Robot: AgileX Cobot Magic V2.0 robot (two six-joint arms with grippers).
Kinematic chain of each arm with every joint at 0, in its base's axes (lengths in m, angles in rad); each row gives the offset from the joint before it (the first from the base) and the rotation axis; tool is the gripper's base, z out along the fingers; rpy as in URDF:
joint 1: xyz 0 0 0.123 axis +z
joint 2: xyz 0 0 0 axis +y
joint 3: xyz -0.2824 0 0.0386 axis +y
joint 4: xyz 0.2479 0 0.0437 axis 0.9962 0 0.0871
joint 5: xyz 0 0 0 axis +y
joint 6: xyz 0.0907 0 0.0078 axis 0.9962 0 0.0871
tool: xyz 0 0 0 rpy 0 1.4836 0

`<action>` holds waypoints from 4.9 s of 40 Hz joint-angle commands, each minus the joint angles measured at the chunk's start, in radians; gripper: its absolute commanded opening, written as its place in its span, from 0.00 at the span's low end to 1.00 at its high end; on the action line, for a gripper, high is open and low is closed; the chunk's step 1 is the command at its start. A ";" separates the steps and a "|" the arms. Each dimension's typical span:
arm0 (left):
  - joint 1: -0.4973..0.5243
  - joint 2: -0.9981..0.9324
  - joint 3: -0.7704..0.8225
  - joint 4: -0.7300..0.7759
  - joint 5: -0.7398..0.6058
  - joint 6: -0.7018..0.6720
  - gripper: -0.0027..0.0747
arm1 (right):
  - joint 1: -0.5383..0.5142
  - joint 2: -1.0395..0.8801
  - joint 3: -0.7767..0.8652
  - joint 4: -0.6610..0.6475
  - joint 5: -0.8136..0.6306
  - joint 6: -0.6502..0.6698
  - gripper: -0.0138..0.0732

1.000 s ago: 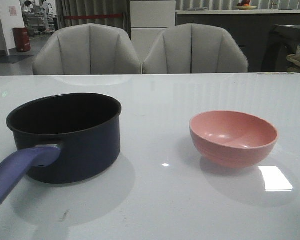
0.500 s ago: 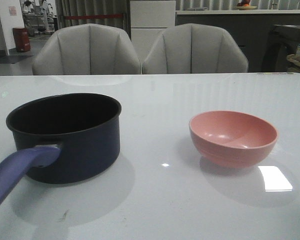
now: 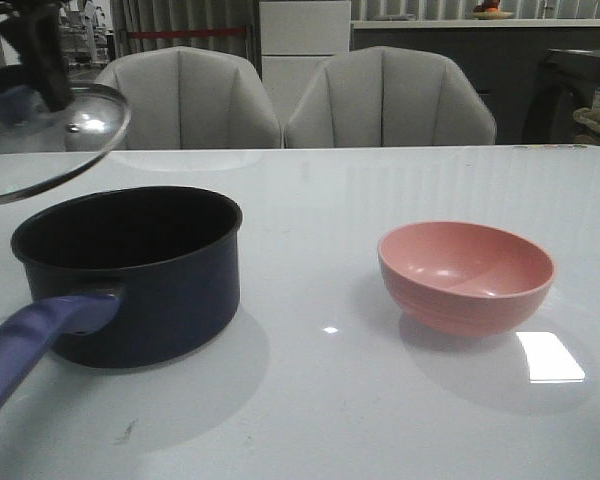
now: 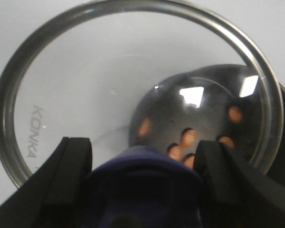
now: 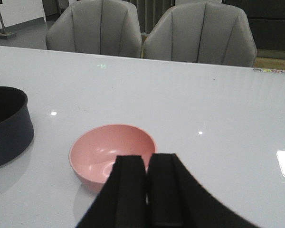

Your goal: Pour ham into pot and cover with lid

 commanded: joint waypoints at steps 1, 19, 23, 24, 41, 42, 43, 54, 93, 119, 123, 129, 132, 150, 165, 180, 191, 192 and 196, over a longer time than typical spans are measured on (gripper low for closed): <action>-0.066 -0.031 -0.036 -0.020 0.037 0.010 0.18 | -0.001 0.007 -0.029 -0.001 -0.078 -0.009 0.33; -0.172 0.018 -0.034 0.022 0.038 -0.003 0.18 | -0.001 0.008 -0.029 -0.001 -0.078 -0.009 0.33; -0.172 0.022 -0.034 0.002 0.038 -0.003 0.18 | -0.001 0.008 -0.029 -0.001 -0.078 -0.009 0.33; -0.172 0.024 -0.034 -0.001 0.038 -0.003 0.18 | -0.001 0.008 -0.029 -0.001 -0.078 -0.009 0.33; -0.177 0.026 0.035 0.040 0.038 -0.003 0.18 | -0.001 0.008 -0.029 -0.001 -0.078 -0.009 0.33; -0.177 0.026 0.040 0.046 0.038 -0.003 0.18 | -0.001 0.008 -0.029 -0.001 -0.078 -0.009 0.33; -0.177 0.026 0.042 0.049 0.038 -0.003 0.18 | -0.001 0.008 -0.029 -0.001 -0.078 -0.009 0.33; -0.177 0.023 0.044 0.063 0.038 -0.003 0.18 | -0.001 0.008 -0.029 -0.001 -0.078 -0.009 0.33; -0.179 -0.036 0.017 0.020 0.038 -0.001 0.19 | -0.001 0.008 -0.029 -0.001 -0.078 -0.009 0.33; -0.179 -0.047 0.089 0.041 0.038 0.003 0.35 | -0.001 0.008 -0.029 -0.001 -0.078 -0.009 0.33; -0.179 -0.047 0.075 0.041 0.038 0.003 0.39 | -0.001 0.008 -0.029 -0.001 -0.078 -0.009 0.33; -0.179 -0.045 0.070 0.043 0.038 0.003 0.64 | -0.001 0.008 -0.029 -0.001 -0.078 -0.009 0.33; -0.177 -0.043 0.070 0.043 0.038 0.003 0.77 | -0.001 0.008 -0.029 -0.001 -0.078 -0.009 0.33; -0.175 -0.088 0.022 0.079 0.038 0.003 0.87 | -0.001 0.008 -0.029 -0.001 -0.078 -0.009 0.33; -0.175 -0.474 0.264 0.212 -0.119 0.004 0.87 | -0.001 0.008 -0.029 -0.001 -0.078 -0.009 0.33; -0.175 -1.077 0.828 0.275 -0.711 0.004 0.87 | -0.001 0.008 -0.029 -0.001 -0.078 -0.009 0.33; -0.175 -1.582 1.224 0.320 -1.024 0.004 0.87 | -0.001 0.008 -0.029 -0.001 -0.078 -0.009 0.33; -0.175 -1.619 1.253 0.320 -1.034 0.004 0.87 | -0.001 0.008 -0.029 -0.001 -0.078 -0.009 0.33; -0.175 -1.697 1.312 0.316 -1.012 -0.001 0.80 | -0.001 0.008 -0.029 -0.001 -0.078 -0.009 0.33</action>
